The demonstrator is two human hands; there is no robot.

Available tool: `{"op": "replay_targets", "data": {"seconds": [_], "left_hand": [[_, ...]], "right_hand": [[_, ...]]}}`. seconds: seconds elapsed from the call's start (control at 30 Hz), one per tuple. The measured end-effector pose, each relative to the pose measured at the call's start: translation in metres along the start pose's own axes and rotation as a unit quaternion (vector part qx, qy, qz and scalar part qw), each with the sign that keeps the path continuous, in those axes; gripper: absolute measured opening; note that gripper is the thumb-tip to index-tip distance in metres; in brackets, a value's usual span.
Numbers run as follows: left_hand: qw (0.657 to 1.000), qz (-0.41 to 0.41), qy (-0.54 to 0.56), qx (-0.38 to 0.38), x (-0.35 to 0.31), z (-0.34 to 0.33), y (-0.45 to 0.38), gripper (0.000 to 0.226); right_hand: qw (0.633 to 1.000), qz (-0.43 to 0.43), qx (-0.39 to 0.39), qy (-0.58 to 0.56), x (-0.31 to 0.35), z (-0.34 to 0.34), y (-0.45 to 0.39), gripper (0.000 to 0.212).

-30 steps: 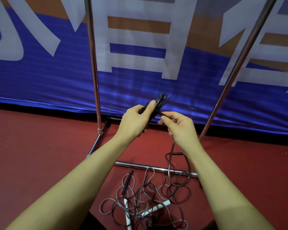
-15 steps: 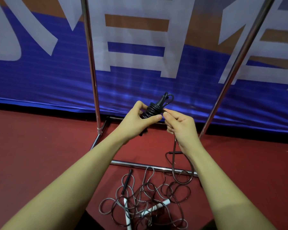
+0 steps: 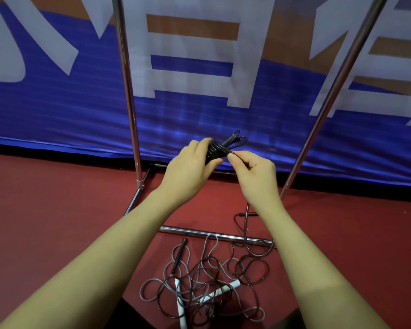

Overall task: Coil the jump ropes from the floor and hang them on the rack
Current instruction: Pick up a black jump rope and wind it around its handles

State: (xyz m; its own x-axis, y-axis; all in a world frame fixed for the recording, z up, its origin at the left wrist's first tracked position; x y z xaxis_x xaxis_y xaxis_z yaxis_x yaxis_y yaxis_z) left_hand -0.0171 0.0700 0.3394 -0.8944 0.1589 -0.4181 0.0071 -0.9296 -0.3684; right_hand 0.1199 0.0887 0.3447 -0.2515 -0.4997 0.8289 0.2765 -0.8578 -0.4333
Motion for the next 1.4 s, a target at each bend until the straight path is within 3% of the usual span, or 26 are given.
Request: {"op": "replay_targets", "data": {"seconds": [0.17,0.33,0.63,0.73,0.87,0.97,1.07,1.13,1.23,1.4], "left_hand": [[0.997,-0.040,-0.069,0.019,-0.004,-0.001,0.001,0.057],[0.998,-0.017,-0.065,0.010,-0.003,0.000,0.000,0.055],[0.988,0.061,0.142,0.010,0.026,-0.001,-0.004,0.038],[0.954,0.083,0.288,-0.010,0.026,0.004,-0.001,0.025],[0.856,0.123,0.501,0.019,0.015,-0.004,0.004,0.023],[0.827,0.114,0.545,0.081,0.005,-0.016,0.005,0.043],[0.807,0.100,0.573,0.103,0.002,-0.023,0.005,0.035],[0.827,0.094,0.546,0.094,0.005,-0.018,0.004,0.022],[0.901,0.071,0.423,0.067,0.008,-0.002,0.001,0.015],[0.902,0.063,0.426,0.027,0.006,0.000,0.004,0.029]], "right_hand": [[1.000,0.000,-0.031,-0.001,0.003,0.011,0.000,0.013],[0.998,-0.024,0.001,-0.062,0.002,0.004,-0.001,0.019],[0.997,-0.034,0.023,-0.071,-0.004,0.001,-0.003,0.017],[0.989,-0.062,0.036,-0.126,-0.016,-0.005,-0.006,0.021],[0.970,-0.094,0.031,-0.220,-0.027,-0.006,-0.010,0.018],[0.961,-0.086,0.057,-0.256,-0.030,-0.011,-0.010,0.019],[0.958,-0.073,0.070,-0.269,-0.028,-0.013,-0.009,0.022],[0.956,-0.068,0.061,-0.279,-0.026,-0.010,-0.009,0.021],[0.947,-0.052,0.078,-0.307,-0.019,-0.011,-0.009,0.020],[0.940,-0.061,0.099,-0.322,-0.013,-0.013,-0.008,0.025]]}}
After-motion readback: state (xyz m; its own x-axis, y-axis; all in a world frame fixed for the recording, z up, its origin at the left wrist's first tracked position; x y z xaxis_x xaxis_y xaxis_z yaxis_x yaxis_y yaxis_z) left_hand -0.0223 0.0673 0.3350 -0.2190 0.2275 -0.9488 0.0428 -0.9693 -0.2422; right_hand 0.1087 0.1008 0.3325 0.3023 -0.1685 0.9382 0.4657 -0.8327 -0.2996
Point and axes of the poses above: each hand's wrist, its own y-axis away from the middle knuckle, its own z-axis out of the back of the hand, x = y × z, the point moved 10 cm from there along -y, towards the middle knuckle, and after that the axes turned 8 degrees about x, right-handed, at the moved point
